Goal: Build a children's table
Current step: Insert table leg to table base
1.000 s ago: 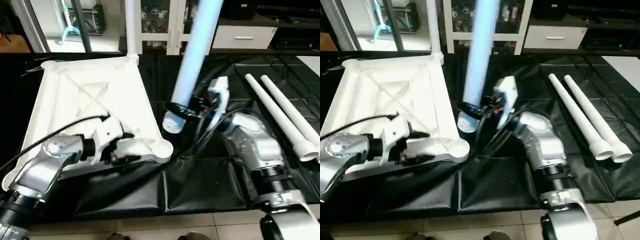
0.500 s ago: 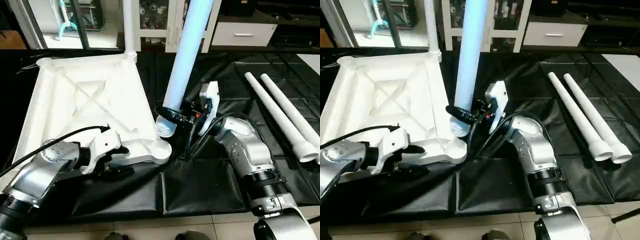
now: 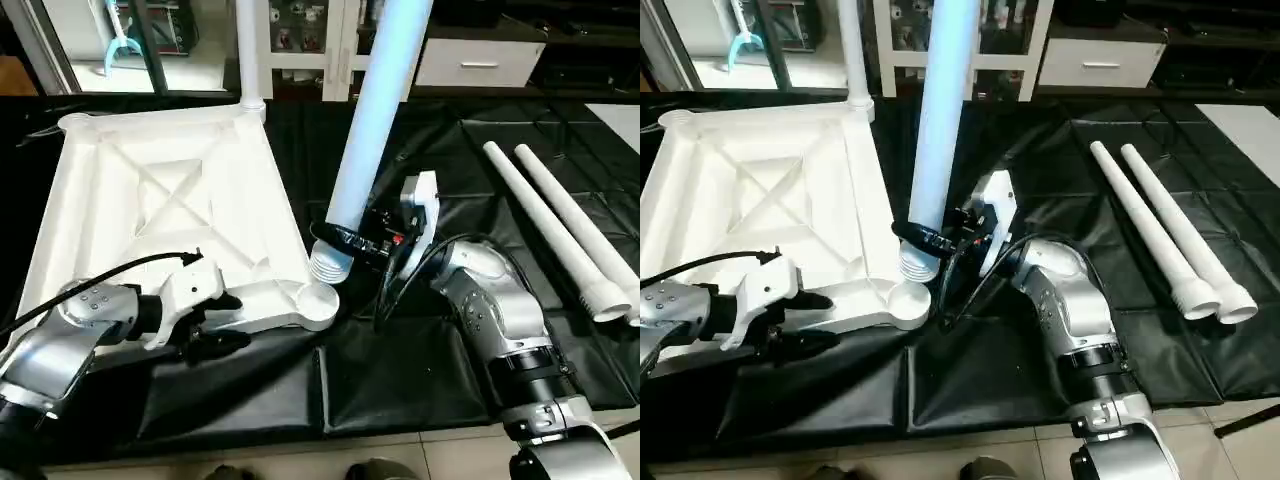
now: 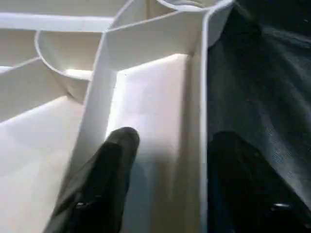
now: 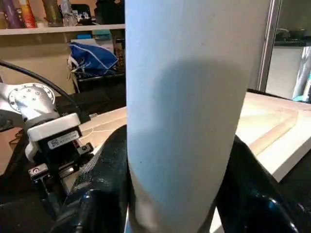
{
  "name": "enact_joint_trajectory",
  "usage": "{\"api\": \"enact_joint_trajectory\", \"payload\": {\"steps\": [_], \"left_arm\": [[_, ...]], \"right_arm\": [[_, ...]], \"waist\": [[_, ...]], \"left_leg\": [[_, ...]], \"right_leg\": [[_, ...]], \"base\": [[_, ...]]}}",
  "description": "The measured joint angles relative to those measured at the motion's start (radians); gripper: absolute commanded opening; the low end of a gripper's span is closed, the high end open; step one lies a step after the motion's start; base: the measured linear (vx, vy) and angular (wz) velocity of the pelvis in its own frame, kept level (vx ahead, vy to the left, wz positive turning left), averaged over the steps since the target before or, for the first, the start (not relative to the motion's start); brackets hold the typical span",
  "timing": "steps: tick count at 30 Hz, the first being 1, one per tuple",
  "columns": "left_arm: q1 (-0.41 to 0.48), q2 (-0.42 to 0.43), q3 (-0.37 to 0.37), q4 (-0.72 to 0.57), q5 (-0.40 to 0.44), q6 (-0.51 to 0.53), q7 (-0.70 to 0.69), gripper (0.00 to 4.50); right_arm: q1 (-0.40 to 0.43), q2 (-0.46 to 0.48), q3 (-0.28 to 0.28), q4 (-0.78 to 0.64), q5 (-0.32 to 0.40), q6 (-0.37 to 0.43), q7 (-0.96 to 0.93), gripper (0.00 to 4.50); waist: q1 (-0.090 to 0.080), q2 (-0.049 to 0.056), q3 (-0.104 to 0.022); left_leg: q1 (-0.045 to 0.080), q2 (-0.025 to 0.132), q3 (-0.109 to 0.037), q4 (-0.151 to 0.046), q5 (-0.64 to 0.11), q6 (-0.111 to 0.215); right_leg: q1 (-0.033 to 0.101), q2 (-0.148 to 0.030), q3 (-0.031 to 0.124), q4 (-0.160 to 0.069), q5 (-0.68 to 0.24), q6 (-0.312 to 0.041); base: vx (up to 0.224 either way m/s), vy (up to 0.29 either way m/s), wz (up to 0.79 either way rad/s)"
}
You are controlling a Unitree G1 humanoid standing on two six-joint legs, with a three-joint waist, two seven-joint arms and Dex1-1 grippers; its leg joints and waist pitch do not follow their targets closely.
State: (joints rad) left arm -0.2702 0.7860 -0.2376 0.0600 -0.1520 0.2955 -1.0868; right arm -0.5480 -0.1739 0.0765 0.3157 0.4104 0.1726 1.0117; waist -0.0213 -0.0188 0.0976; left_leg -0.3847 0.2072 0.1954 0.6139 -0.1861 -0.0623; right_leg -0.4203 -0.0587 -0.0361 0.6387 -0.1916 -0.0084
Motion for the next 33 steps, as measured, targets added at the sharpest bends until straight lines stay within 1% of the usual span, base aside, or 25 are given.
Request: {"api": "enact_joint_trajectory", "payload": {"steps": [2,3,5,7,8,9,12,13,16,19,22,23,24,27,33], "left_arm": [[0.016,0.013,0.007,-0.010,-0.004,0.000,-0.002,2.38],[0.022,0.015,0.009,-0.015,-0.005,-0.002,-0.003,2.12],[0.028,0.019,0.011,-0.019,-0.006,-0.007,-0.004,2.03],[0.032,0.022,0.014,-0.025,-0.006,-0.006,-0.009,1.80],[0.033,0.023,0.014,-0.026,-0.006,-0.006,-0.012,1.80],[0.037,0.026,0.016,-0.032,-0.006,-0.004,-0.014,1.66],[0.045,0.033,0.020,-0.043,-0.005,0.002,-0.020,1.50],[0.048,0.037,0.023,-0.044,-0.005,0.003,-0.020,1.32],[0.057,0.047,0.027,-0.048,-0.006,0.002,-0.020,1.11],[0.065,0.056,0.028,-0.055,-0.005,0.003,-0.021,0.78],[0.072,0.062,0.029,-0.061,-0.006,0.003,-0.026,0.67],[0.074,0.063,0.030,-0.063,-0.005,0.004,-0.026,0.56],[0.078,0.066,0.033,-0.064,-0.005,0.005,-0.027,0.35],[0.082,0.068,0.036,-0.064,-0.005,0.005,-0.031,0.10],[0.084,0.051,0.038,-0.068,0.000,-0.015,-0.030,0.00]], "right_arm": [[0.003,-0.002,0.000,-0.001,0.010,0.009,0.000,1.85],[0.004,-0.004,0.000,-0.001,0.011,0.012,0.000,1.85],[0.005,-0.005,0.000,-0.001,0.011,0.014,0.000,1.85],[0.005,-0.005,-0.001,-0.001,0.011,0.014,0.001,1.85],[0.005,-0.005,-0.001,-0.001,0.011,0.014,0.000,1.85],[0.005,-0.005,-0.001,-0.001,0.011,0.015,0.000,1.85],[0.005,-0.005,-0.001,-0.001,0.011,0.016,0.000,1.85],[0.005,-0.005,-0.001,-0.001,0.011,0.017,0.000,1.85],[0.005,-0.005,-0.001,-0.001,0.012,0.019,0.000,1.85],[0.005,-0.005,-0.001,-0.001,0.012,0.019,0.000,1.85],[0.005,-0.005,-0.001,-0.001,0.012,0.019,-0.001,1.85],[0.005,-0.005,-0.001,-0.001,0.012,0.019,-0.001,1.85],[0.005,-0.005,-0.001,-0.001,0.012,0.019,-0.001,1.85],[0.005,-0.004,-0.001,-0.001,0.012,0.019,-0.001,1.85],[0.005,-0.002,-0.001,-0.001,0.013,0.019,-0.005,1.85]], "waist": [[0.000,-0.001,0.000],[0.000,-0.001,0.000],[0.000,-0.001,0.000],[-0.001,-0.002,0.000],[-0.002,-0.002,0.000],[-0.002,-0.002,0.000],[-0.002,-0.003,0.000],[-0.002,-0.004,0.000],[-0.002,-0.004,0.000],[-0.003,-0.005,0.000],[-0.003,-0.005,0.000],[-0.003,-0.005,0.000],[-0.003,-0.005,0.000],[-0.002,-0.005,0.000],[-0.001,-0.004,0.000]], "left_leg": [[0.000,0.000,0.001,-0.002,0.000,0.000],[0.000,0.000,0.001,-0.002,0.000,0.000],[0.000,0.000,0.001,-0.003,0.000,0.000],[0.001,0.000,0.002,-0.004,0.000,0.000],[0.001,0.000,0.002,-0.005,0.000,0.000],[0.001,0.000,0.002,-0.005,0.000,0.000],[0.001,0.000,0.002,-0.006,0.000,-0.001],[0.001,0.000,0.002,-0.006,0.000,-0.001],[0.001,0.000,0.003,-0.006,0.000,-0.001],[0.001,0.000,0.003,-0.006,0.000,-0.001],[0.002,0.000,0.003,-0.006,0.000,-0.001],[0.002,0.000,0.003,-0.007,0.000,-0.001],[0.002,0.000,0.003,-0.007,0.000,-0.001],[0.002,0.000,0.003,-0.008,0.000,-0.001],[0.002,0.000,0.004,-0.008,0.000,-0.001]], "right_leg": [[0.000,0.000,0.000,-0.001,0.000,0.000],[0.000,0.000,0.000,-0.002,0.000,0.000],[0.000,0.000,0.000,-0.003,0.000,0.000],[0.000,0.000,0.000,-0.004,0.000,0.000],[0.000,0.000,0.000,-0.005,0.000,0.000],[0.000,0.000,0.000,-0.005,0.000,0.000],[0.000,0.000,0.000,-0.007,0.002,-0.003],[0.000,0.000,0.000,-0.007,0.002,-0.003],[0.001,0.000,0.000,-0.008,0.002,-0.003],[0.000,0.000,0.001,-0.008,0.002,-0.003],[0.000,0.000,0.001,-0.008,0.001,-0.002],[0.000,0.000,0.001,-0.008,0.001,-0.001],[0.000,0.000,0.001,-0.008,0.000,0.000],[0.000,0.000,0.001,-0.008,0.000,0.000],[0.000,0.000,0.001,-0.008,0.002,-0.003]], "base": [[0.000,0.000,0.00],[0.000,0.000,0.00],[0.000,0.000,0.00],[0.000,0.000,0.00],[0.000,0.000,0.00],[0.000,0.000,0.00],[0.000,0.000,0.00],[0.000,0.000,0.00],[0.000,0.000,0.00],[0.000,0.000,0.00],[0.000,0.000,0.00],[0.000,0.000,0.00],[0.000,0.000,0.00],[0.000,0.000,0.00],[0.000,0.000,0.00]]}}
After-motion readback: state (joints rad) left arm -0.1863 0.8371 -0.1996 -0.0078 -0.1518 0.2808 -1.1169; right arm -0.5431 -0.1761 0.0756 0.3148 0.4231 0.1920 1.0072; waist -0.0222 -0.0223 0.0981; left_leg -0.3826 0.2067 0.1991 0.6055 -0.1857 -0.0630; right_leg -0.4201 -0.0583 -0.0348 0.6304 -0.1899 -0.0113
